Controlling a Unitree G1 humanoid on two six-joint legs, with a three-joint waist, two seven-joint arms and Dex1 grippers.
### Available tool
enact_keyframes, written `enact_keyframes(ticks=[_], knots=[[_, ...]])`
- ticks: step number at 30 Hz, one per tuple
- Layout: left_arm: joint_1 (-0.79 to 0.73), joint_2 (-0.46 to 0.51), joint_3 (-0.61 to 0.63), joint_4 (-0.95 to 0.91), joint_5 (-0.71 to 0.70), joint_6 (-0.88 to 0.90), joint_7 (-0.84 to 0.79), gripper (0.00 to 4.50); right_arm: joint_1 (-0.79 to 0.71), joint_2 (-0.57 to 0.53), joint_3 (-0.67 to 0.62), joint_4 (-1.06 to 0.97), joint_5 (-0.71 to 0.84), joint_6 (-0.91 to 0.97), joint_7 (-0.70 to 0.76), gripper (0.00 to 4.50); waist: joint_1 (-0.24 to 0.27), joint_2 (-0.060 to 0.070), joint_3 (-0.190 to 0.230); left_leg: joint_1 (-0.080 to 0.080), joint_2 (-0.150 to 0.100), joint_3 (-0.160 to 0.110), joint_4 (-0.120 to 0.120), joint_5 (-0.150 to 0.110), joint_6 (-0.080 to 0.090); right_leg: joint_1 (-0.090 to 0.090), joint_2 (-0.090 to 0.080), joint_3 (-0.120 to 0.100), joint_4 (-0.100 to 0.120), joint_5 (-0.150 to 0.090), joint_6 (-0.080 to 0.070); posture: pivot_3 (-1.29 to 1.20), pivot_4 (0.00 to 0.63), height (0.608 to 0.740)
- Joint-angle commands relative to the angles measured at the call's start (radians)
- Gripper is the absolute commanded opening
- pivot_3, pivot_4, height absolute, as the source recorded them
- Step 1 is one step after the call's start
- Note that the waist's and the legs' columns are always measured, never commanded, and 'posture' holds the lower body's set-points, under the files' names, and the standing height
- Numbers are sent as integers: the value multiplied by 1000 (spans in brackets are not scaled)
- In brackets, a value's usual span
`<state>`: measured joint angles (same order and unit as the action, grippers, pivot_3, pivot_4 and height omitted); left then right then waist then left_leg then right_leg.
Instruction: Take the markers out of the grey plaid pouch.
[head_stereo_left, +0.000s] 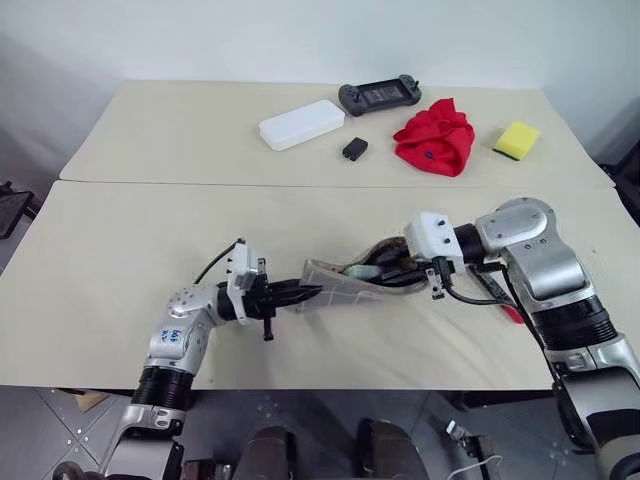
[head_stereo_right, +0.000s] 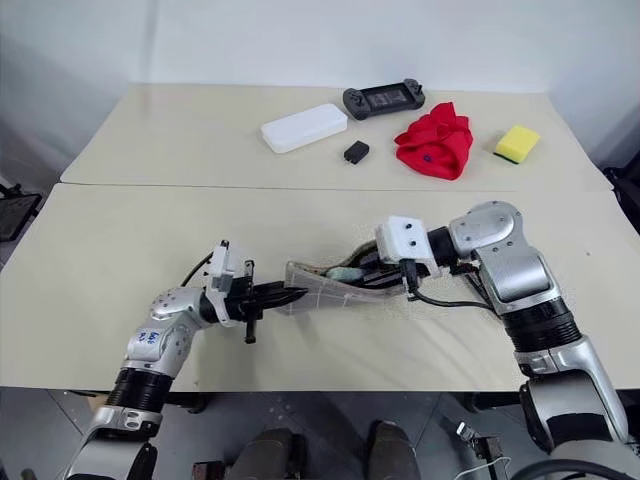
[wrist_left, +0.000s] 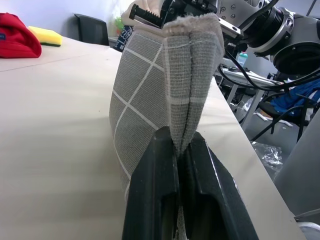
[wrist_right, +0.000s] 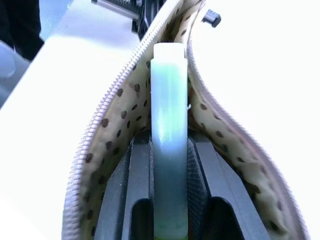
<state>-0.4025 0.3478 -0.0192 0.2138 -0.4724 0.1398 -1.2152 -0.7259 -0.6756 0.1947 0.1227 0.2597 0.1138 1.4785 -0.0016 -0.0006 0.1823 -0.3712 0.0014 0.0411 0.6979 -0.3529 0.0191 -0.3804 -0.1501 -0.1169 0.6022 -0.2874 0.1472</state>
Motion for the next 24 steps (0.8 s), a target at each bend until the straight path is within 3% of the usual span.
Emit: enact_keyframes(ticks=[1, 5, 8, 11, 14, 19, 24], knots=[[19, 14, 7, -15, -3, -2, -3, 0, 13, -10, -63, 8, 69, -2, 24, 441, 0, 0, 0, 0, 0, 0, 0, 0, 0, 0, 0, 0, 0, 0, 0, 0, 150, 740], [28, 21, 11, -30, -8, 8, 1, 0, 42, -3, -136, -89, 235, 134, 12, 441, 1, 0, 0, 0, 0, 0, 0, 0, 0, 0, 0, 0, 0, 0, 0, 0, 150, 740], [38, 32, 11, -52, -18, 26, -1, 0, 11, 24, -200, -271, 461, 395, -117, 441, -3, 4, 2, 0, 4, -1, 0, 0, 0, 0, 0, 0, 0, 0, 0, 0, 150, 740], [39, 41, 10, -61, -26, 42, -5, 0, -6, 23, -254, -318, 553, 505, -200, 441, 0, 5, 3, 0, 8, -1, 0, 0, -1, 0, 1, 0, 0, 0, -1, 0, 150, 740], [46, 53, 7, -84, -42, 70, -27, 0, 1, -59, -339, -290, 632, 663, -269, 441, 9, 4, 3, 0, 7, -2, 0, -1, 0, 1, 0, -1, -1, 0, -1, 0, 150, 740], [59, 76, 5, -104, -58, 98, -51, 0, 11, -247, -386, -183, 663, 908, -319, 441, 22, 5, 3, -1, 6, -1, 0, -4, 2, 0, -1, 0, -4, 0, -1, 0, 150, 740], [63, 76, 12, -109, -67, 113, -55, 0, 100, -343, -353, -98, 538, 886, -334, 441, 23, 5, 3, -1, 7, 1, -2, -4, 1, 1, 1, -1, -7, 0, -1, 0, 150, 740]])
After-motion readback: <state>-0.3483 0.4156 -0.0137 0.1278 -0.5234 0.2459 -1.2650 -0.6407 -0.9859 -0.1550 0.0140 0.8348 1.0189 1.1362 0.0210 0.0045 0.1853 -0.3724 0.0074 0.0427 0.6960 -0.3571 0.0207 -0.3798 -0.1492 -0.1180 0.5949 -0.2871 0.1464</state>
